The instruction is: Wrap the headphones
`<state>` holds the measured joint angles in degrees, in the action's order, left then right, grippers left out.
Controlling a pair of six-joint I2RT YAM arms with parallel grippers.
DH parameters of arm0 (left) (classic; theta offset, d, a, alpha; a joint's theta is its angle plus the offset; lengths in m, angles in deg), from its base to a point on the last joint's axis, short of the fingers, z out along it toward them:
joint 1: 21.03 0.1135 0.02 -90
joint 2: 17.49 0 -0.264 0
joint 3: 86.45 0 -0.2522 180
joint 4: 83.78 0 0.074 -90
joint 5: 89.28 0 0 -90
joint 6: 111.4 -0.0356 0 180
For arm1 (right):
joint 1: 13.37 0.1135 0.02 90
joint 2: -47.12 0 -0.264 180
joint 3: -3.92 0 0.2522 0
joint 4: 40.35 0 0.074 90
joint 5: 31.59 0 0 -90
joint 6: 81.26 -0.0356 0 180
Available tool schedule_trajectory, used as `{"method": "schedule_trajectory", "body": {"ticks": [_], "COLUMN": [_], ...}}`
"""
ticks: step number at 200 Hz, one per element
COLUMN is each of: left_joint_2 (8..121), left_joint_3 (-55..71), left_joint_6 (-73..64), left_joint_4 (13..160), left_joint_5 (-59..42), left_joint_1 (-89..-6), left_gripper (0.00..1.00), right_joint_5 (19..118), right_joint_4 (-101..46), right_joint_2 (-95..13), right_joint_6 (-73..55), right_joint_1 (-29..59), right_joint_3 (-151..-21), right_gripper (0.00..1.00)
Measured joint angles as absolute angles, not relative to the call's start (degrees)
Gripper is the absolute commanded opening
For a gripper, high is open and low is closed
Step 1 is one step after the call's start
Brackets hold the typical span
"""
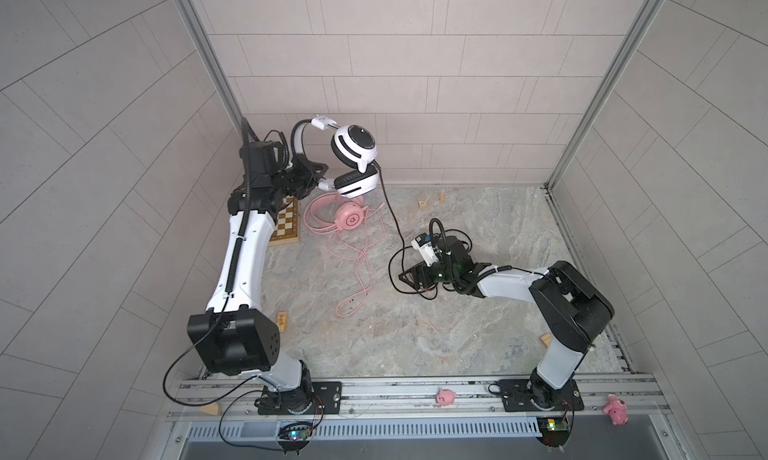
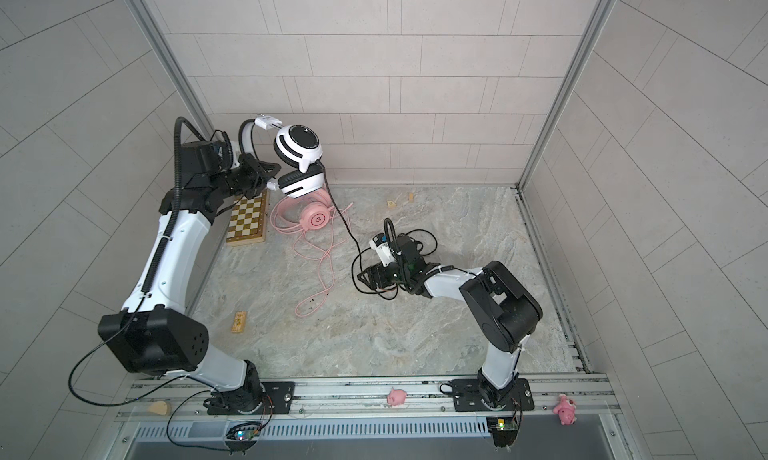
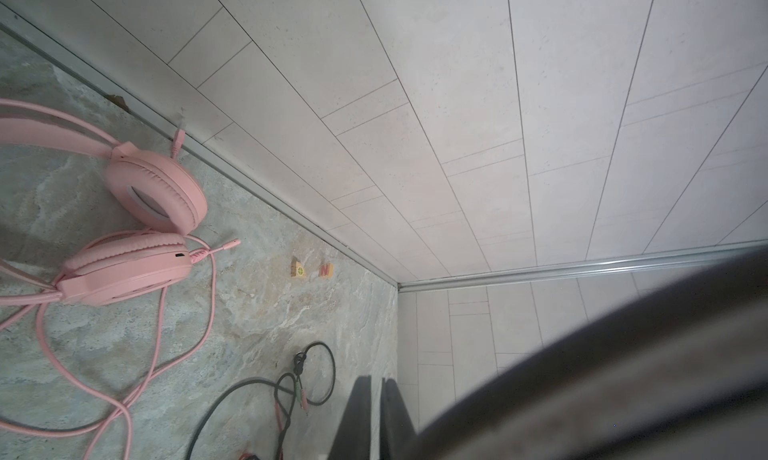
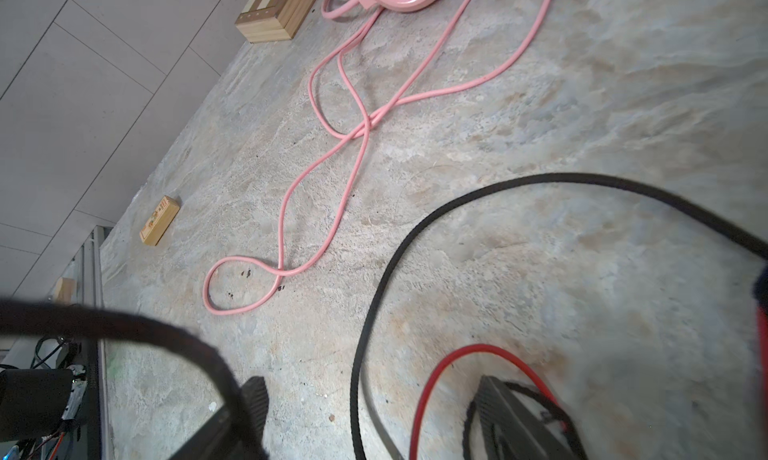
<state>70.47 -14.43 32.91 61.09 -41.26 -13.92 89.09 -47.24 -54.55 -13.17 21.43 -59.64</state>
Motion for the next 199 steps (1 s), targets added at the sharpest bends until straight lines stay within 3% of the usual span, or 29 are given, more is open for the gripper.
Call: {"method": "schedule_trajectory", "body": {"ticks": [34, 89, 107, 155, 199], "left_joint_2": [69.8, 67.09, 65.34, 65.86, 63.79], "left_joint_3": [-14.4, -12.0, -8.52, -9.22, -5.44], "left_joint_6": [36.86, 38.35, 40.71, 39.0, 33.69], "left_joint_4": [64.85, 65.36, 67.35, 65.12, 62.1], "left_joint_5": [-41.79, -39.16, -37.46, -32.19, -25.35], "left_joint_1": [-12.65, -8.61, -5.74, -4.11, -7.49], "left_gripper": [0.0, 0.0, 0.0, 0.0, 0.0], "right_joint_5": [89.11, 88.06, 87.65, 85.28, 76.98], "right_joint_4": [-50.03, -50.43, -50.27, -44.11, -19.56], "right_joint_2": [-57.46, -57.28, -55.62, -49.08, -39.03], "right_joint_6": [-14.22, -13.76, -13.63, -12.21, -6.77], "right_joint_1": [23.79, 22.94, 22.35, 21.37, 21.5], "right_joint_3": [-59.62, -59.05, -57.41, -56.21, -68.1], "right_gripper": [0.46, 0.16, 0.0, 0.0, 0.0]}}
